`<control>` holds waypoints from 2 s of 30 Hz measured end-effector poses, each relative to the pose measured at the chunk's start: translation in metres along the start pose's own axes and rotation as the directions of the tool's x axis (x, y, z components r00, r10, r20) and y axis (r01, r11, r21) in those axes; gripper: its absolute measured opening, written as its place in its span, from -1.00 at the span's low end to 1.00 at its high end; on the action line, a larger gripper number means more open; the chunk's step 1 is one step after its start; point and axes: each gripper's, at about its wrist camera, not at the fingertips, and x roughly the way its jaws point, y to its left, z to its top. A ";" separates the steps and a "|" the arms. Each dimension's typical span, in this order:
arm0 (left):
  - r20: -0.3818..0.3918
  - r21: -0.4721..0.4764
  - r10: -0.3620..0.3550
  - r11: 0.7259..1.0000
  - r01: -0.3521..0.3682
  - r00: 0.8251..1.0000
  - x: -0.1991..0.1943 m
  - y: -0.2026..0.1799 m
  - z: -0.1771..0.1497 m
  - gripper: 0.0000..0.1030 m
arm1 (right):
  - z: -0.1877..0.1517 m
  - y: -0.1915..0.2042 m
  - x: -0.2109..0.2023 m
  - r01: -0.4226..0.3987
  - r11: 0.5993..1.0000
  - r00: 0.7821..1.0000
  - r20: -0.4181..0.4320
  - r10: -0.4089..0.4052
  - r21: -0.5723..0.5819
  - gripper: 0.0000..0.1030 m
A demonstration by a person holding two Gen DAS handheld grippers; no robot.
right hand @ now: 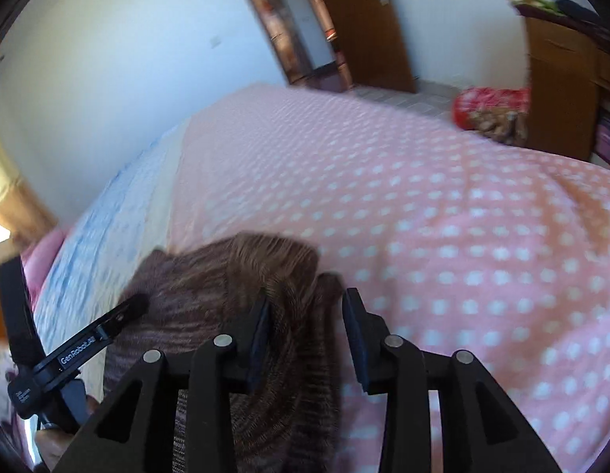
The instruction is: Fold small clothes
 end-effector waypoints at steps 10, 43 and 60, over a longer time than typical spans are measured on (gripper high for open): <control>0.063 0.126 0.059 0.990 -0.066 0.996 -0.050 -0.035 -0.017 0.41 | -0.022 0.078 -0.024 -0.067 0.952 0.997 -0.054 0.053 -0.298 -0.78; -0.016 0.272 0.163 0.950 -0.153 0.986 -0.066 -0.032 -0.103 0.47 | -0.114 0.047 -0.081 -0.009 0.979 0.965 -0.260 -0.045 -0.201 -0.83; 0.171 0.279 0.130 0.944 -0.174 0.977 -0.177 -0.041 -0.126 0.89 | -0.126 0.055 -0.230 0.082 0.934 0.994 0.090 -0.053 -0.348 0.18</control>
